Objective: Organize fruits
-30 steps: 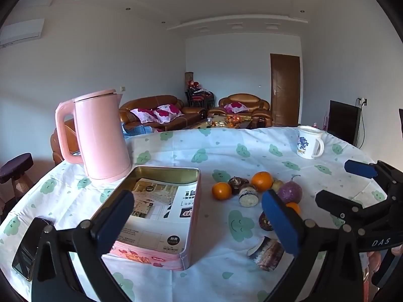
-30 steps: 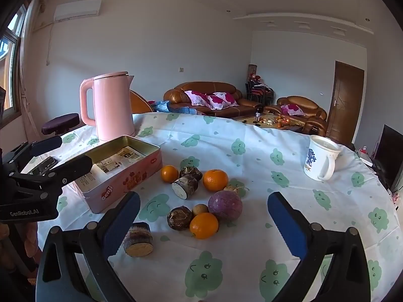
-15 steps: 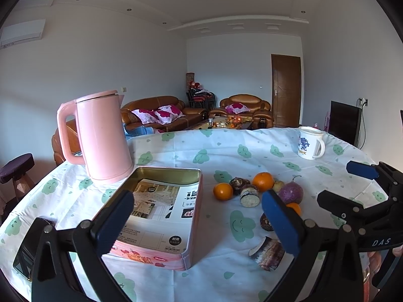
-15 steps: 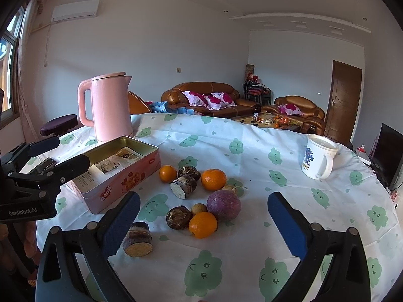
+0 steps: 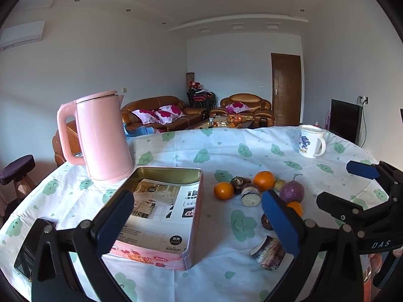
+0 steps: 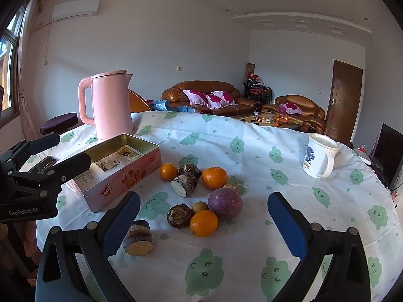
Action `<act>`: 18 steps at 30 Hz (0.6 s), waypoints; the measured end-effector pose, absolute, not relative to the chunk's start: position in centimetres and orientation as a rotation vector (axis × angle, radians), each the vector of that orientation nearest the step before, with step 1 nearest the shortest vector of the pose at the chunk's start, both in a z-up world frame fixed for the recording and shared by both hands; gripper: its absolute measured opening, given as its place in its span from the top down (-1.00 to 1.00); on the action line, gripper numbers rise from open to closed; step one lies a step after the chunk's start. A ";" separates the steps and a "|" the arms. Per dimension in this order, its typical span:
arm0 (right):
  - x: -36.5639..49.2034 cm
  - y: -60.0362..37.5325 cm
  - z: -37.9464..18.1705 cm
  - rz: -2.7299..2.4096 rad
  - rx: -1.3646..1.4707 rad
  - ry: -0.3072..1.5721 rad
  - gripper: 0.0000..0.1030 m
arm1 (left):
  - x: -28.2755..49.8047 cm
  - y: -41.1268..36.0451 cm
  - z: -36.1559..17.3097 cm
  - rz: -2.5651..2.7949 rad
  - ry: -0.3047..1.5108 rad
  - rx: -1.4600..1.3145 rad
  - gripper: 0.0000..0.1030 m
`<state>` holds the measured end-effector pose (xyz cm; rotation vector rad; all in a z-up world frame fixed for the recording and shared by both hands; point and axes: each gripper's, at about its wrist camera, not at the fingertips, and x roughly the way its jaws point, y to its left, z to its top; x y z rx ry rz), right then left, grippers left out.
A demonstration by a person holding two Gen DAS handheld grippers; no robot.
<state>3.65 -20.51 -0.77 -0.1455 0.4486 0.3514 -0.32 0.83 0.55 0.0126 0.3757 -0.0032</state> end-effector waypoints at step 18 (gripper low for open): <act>3.8 -20.4 -1.3 0.344 -0.147 0.454 -0.98 | -0.4 1.0 0.5 -0.002 0.378 0.016 -1.00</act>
